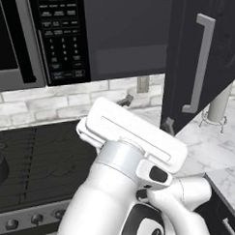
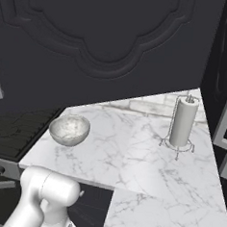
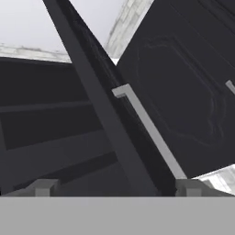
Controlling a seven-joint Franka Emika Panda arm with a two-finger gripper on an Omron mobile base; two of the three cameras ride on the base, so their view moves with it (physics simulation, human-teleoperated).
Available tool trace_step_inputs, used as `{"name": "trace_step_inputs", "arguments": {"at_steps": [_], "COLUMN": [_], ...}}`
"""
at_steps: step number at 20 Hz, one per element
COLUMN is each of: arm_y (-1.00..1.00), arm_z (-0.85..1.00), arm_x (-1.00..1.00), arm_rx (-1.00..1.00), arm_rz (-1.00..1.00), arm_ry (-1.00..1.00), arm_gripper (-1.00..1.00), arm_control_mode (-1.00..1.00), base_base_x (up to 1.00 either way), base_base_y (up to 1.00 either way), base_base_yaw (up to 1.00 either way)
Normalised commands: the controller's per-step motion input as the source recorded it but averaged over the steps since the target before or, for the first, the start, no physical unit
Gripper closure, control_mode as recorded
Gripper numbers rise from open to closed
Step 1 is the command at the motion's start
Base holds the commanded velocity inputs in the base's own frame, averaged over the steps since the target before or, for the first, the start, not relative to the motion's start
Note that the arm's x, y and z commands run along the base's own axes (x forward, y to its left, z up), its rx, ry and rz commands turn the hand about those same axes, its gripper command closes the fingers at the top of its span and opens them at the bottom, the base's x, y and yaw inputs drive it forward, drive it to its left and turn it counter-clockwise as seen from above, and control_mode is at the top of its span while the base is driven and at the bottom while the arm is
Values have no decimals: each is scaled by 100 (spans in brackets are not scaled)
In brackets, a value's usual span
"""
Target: Open the cabinet and move the ladle to the pot. Then close the cabinet.
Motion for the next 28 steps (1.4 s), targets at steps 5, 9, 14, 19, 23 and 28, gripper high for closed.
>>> {"name": "trace_step_inputs", "arguments": {"at_steps": [5, 9, 14, 19, 23, 28], "arm_y": [0, 8, 3, -7, -3, 0], "arm_z": [-31, -22, -16, -1, 0, 0], "arm_x": [19, 22, 29, 22, 19, 19], "arm_rx": [-1, -1, 0, 0, 0, 0], "arm_rz": [0, 0, 0, -1, -1, 0], "arm_ry": [-14, -17, -18, -4, 0, 0], "arm_gripper": [-100, -100, -100, -100, -100, -100], "arm_control_mode": [-100, -100, -100, -100, -100, -100], "base_base_x": [0, 0, 0, 0, 0, 0], "base_base_y": [0, 0, 0, 0, 0, 0], "base_base_yaw": [0, 0, 0, 0, 0, 0]}}
